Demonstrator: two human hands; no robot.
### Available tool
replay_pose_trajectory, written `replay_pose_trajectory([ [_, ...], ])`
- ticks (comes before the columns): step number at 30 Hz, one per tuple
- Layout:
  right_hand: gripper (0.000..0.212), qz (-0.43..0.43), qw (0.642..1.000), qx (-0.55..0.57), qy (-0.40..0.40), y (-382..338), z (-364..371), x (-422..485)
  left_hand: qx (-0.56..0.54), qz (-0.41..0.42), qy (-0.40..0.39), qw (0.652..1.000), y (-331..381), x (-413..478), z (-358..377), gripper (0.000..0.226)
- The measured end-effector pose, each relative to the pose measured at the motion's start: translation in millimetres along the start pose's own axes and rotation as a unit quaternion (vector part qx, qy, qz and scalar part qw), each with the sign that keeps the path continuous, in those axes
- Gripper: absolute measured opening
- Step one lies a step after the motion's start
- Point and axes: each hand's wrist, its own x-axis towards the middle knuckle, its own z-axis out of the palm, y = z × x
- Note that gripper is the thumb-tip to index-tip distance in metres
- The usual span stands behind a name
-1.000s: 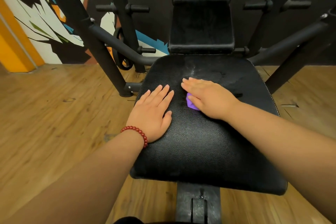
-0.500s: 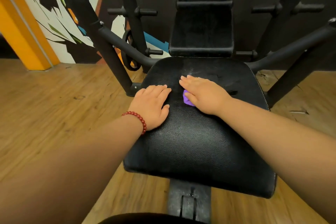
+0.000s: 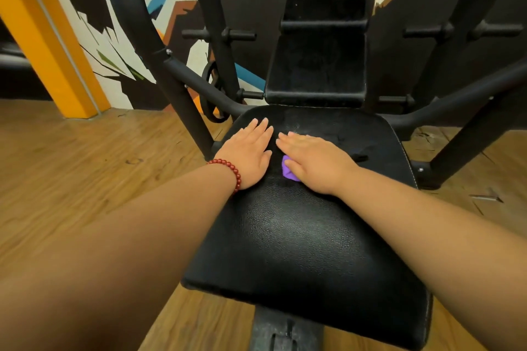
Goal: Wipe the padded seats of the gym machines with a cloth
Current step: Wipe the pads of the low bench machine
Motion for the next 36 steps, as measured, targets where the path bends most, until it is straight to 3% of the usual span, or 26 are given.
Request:
replay_pose_trajectory([
  [6,0.055,-0.078,0.997,-0.001,-0.002,4,8,-24,0.005,-0.011,0.041,0.999,0,4,15,0.056],
  [12,0.053,-0.018,1.000,-0.019,0.007,26,-1,19,-0.002,-0.014,0.046,0.999,-1,5,16,0.057],
  [18,0.062,-0.112,0.993,-0.012,-0.019,23,2,-12,-0.017,-0.008,0.052,0.998,-4,6,21,0.057],
  [21,0.052,-0.079,0.996,-0.026,-0.026,37,-5,6,-0.016,-0.004,0.056,0.998,-5,7,21,0.057],
  [25,0.058,-0.026,0.999,-0.027,-0.008,30,-6,24,-0.037,-0.004,0.060,0.998,-6,6,20,0.057],
  [29,0.068,-0.076,0.996,-0.039,-0.019,26,-2,1,-0.070,0.003,0.089,0.994,-11,11,16,0.054],
  [32,0.055,-0.059,0.997,-0.047,-0.022,40,-8,9,-0.049,0.015,0.126,0.991,-13,18,11,0.050],
  [36,0.053,0.009,0.999,-0.037,0.012,36,-10,35,-0.053,-0.002,0.103,0.993,-10,21,14,0.061],
])
